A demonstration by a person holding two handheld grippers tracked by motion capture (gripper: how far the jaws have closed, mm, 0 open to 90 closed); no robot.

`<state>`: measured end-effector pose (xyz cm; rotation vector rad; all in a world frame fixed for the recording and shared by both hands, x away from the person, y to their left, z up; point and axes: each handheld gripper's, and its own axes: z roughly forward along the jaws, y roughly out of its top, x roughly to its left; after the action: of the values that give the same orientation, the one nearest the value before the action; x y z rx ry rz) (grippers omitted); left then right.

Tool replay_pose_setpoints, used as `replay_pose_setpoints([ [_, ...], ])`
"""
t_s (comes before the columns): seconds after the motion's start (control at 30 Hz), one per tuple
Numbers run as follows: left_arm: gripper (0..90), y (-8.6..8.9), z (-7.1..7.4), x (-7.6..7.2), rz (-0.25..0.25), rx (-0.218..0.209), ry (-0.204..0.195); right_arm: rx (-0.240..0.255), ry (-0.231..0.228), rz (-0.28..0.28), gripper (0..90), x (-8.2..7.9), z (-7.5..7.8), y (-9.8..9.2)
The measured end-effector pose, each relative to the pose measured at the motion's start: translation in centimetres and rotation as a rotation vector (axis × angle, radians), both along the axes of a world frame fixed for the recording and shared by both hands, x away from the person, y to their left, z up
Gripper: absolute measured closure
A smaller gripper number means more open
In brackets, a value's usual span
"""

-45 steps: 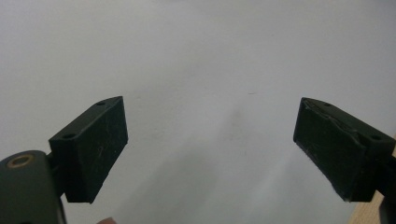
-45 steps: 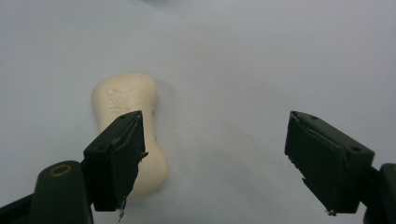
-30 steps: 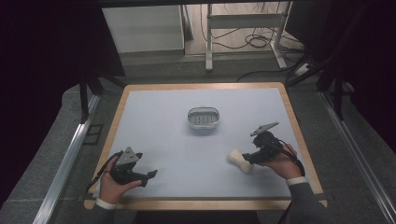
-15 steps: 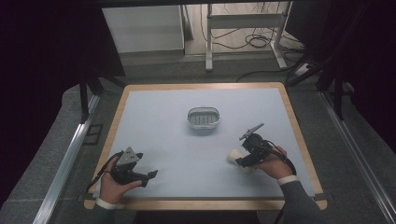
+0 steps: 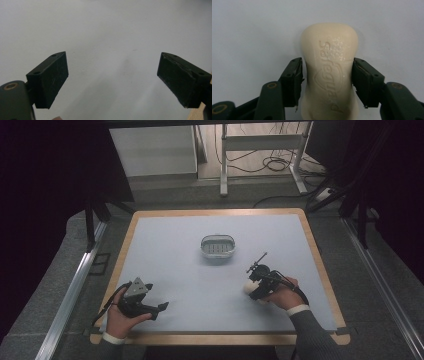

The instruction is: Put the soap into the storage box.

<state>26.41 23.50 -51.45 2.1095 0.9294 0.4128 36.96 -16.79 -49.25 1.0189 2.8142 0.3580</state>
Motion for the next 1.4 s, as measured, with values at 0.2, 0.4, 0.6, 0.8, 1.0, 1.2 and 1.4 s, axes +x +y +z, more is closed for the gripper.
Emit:
replay_pose_setpoints([
  [0.2,10.5,-0.2,-0.2,0.1,-0.003,0.004,0.007,-0.032,0.02,-0.002,49.0,0.2,-0.2,0.2],
  [0.4,10.5,-0.1,-0.1,0.0,-0.003,0.002,0.003,-0.05,0.029,-0.002,49.8,0.3,-0.1,0.5],
  [0.6,10.5,-0.2,-0.2,0.1,-0.006,0.011,0.005,-0.049,0.027,0.008,49.9,0.2,0.1,0.4],
  [0.8,10.5,0.0,0.0,0.0,0.0,0.003,-0.002,-0.03,0.007,0.021,50.0,0.2,1.3,0.2],
  [1.0,10.5,0.0,0.0,0.0,0.0,0.005,-0.001,-0.024,-0.011,0.04,49.9,0.5,2.4,0.1],
  [1.2,10.5,0.0,0.0,0.0,-0.001,0.003,-0.002,-0.024,-0.024,0.057,49.9,0.6,3.0,0.4],
  [1.4,10.5,0.0,0.0,0.0,-0.001,0.006,0.001,-0.011,-0.041,0.055,49.9,1.1,3.9,0.5],
])
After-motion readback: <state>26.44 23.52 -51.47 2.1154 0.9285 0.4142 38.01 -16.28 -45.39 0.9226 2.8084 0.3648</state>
